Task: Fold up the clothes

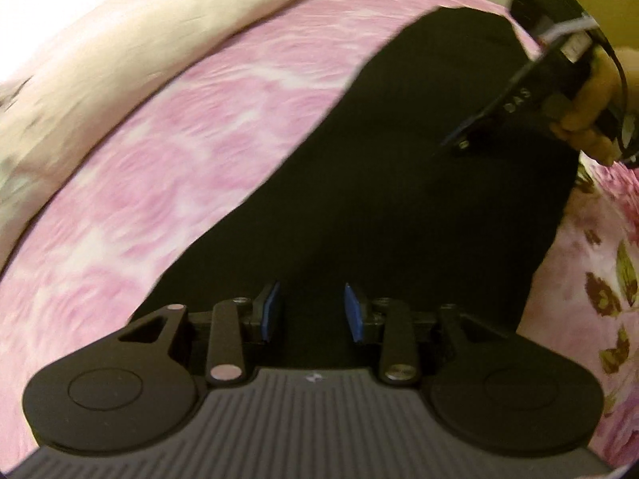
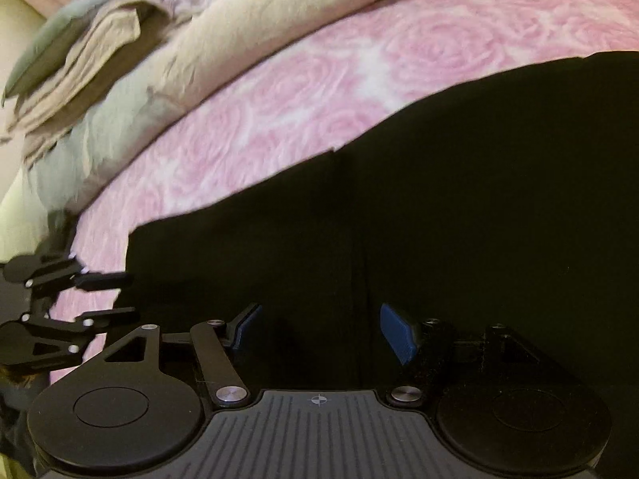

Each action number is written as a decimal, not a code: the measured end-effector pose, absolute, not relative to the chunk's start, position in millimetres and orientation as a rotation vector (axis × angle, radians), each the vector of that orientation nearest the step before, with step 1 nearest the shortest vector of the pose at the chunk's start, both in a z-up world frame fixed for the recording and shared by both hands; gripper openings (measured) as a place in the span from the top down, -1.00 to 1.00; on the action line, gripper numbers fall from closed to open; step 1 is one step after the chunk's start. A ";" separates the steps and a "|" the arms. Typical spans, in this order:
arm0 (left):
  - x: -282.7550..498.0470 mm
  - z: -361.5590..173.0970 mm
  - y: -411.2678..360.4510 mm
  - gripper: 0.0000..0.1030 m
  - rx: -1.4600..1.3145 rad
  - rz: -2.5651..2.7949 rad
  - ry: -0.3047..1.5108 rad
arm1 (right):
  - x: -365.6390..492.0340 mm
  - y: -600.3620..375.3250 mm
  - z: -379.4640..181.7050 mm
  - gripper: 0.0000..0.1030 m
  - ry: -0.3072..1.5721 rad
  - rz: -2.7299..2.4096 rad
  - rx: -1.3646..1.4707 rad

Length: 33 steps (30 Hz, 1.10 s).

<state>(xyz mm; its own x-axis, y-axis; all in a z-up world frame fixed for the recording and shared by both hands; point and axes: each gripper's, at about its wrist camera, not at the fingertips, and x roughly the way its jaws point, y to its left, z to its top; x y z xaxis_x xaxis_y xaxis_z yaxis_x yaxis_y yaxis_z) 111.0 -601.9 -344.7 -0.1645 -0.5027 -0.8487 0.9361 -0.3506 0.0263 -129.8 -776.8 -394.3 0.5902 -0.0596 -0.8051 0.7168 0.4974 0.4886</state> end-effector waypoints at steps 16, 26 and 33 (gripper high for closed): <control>68.2 -359.5 -641.2 0.41 1.109 -1.773 0.570 | -148.2 -797.7 -381.2 0.84 0.717 -0.502 0.999; 78.6 -361.5 -632.0 0.39 1.081 -1.752 0.636 | -163.3 -788.9 -386.2 1.00 0.716 -0.612 0.961; 100.6 -354.1 -603.4 0.39 1.055 -1.706 0.643 | -159.3 -782.7 -383.2 0.44 0.728 -0.680 0.953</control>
